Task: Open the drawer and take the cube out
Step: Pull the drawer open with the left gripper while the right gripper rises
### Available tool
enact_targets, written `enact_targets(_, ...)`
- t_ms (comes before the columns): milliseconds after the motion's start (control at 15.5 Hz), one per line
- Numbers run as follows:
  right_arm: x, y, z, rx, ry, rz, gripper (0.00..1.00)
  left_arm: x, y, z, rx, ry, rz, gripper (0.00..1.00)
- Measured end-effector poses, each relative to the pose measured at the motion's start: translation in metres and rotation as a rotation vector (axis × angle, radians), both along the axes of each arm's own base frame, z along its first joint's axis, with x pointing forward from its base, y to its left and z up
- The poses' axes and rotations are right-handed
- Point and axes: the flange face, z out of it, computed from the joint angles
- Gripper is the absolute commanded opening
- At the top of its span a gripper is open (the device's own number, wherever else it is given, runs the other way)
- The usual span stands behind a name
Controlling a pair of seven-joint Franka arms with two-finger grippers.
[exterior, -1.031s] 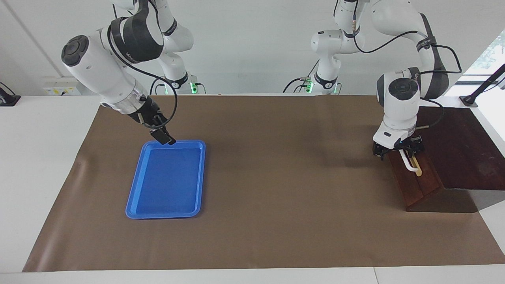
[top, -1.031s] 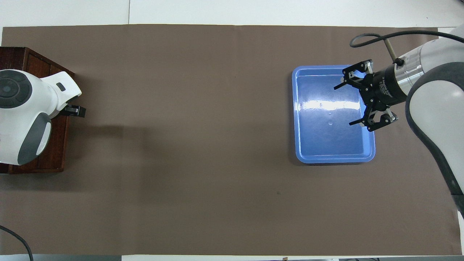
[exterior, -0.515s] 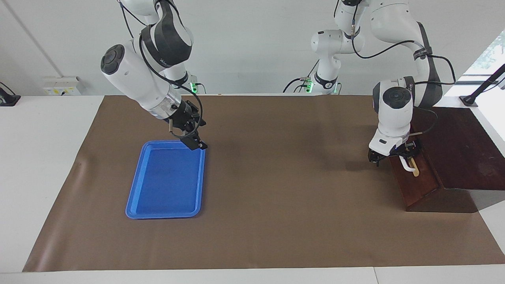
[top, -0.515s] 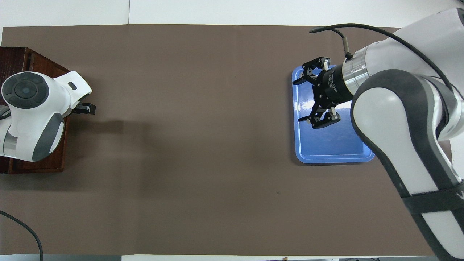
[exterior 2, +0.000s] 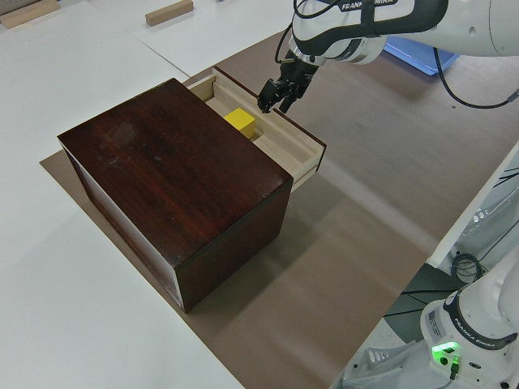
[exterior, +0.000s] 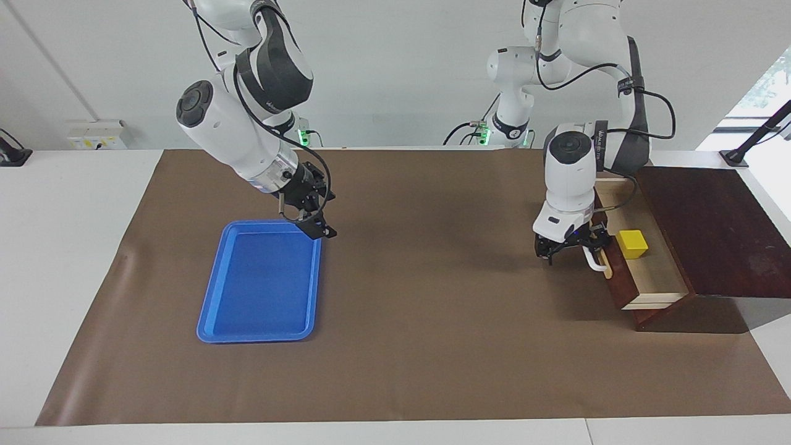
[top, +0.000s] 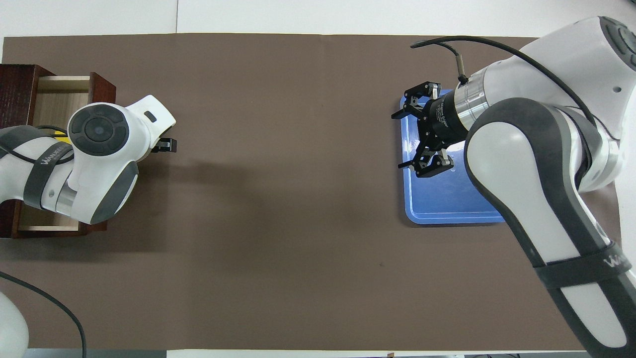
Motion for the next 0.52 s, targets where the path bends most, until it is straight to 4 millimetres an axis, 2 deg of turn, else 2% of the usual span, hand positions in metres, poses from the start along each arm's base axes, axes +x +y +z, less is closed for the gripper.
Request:
enact_targets(322, -0.005, 0.022, -0.004, 0.008, 0.007, -0.001, 1.0, -0.001, -0.012, -0.001, -0.01, 0.004, -0.002, 1.0)
enact_targets(515, -0.006, 0.023, -0.009, 0.005, 0.017, -0.001, 1.0, -0.005, -0.024, -0.001, -0.019, 0.007, -0.005, 1.0)
